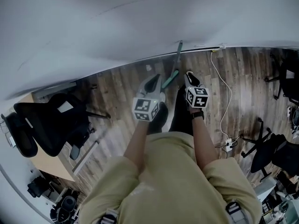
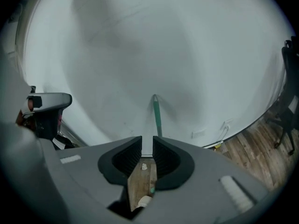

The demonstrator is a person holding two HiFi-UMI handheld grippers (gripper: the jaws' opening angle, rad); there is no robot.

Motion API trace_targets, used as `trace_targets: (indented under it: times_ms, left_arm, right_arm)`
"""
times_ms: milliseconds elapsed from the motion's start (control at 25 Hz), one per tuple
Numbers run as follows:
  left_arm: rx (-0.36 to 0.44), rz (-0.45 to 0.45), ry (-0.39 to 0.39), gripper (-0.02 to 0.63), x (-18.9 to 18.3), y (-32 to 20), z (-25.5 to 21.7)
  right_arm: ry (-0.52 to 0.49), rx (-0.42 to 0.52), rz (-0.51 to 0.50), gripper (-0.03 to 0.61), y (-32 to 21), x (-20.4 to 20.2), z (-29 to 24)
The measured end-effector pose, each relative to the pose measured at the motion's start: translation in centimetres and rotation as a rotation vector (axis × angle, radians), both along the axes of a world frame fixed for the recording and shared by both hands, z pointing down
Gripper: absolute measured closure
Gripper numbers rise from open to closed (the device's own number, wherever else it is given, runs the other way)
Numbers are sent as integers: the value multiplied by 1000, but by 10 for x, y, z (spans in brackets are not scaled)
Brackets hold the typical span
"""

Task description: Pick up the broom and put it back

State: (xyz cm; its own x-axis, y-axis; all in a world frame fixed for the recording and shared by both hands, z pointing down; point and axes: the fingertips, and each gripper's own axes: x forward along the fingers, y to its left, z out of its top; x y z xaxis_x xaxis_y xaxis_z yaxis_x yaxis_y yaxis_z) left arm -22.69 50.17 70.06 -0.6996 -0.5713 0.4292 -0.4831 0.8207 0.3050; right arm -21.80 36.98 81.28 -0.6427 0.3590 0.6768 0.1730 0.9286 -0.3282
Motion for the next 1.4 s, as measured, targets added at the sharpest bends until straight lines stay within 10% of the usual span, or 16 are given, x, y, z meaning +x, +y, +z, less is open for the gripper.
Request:
trace_targets:
  times_ms: [520, 1040, 1160, 1400]
  left_arm:
    - [-14, -21, 51, 612, -20, -2, 40]
    - [-51, -80, 74, 612, -9, 29, 53]
    - [-48, -96, 83, 612, -6, 38, 54]
    - [-11, -130, 80, 612, -10, 39, 49]
  right_arm:
    - [66, -6, -53, 304, 26, -77, 99]
    - [52, -13, -32, 374, 32, -143, 146]
    - [66, 3, -38, 472, 37, -140, 148]
    - [64, -53, -91, 466, 57, -89, 127]
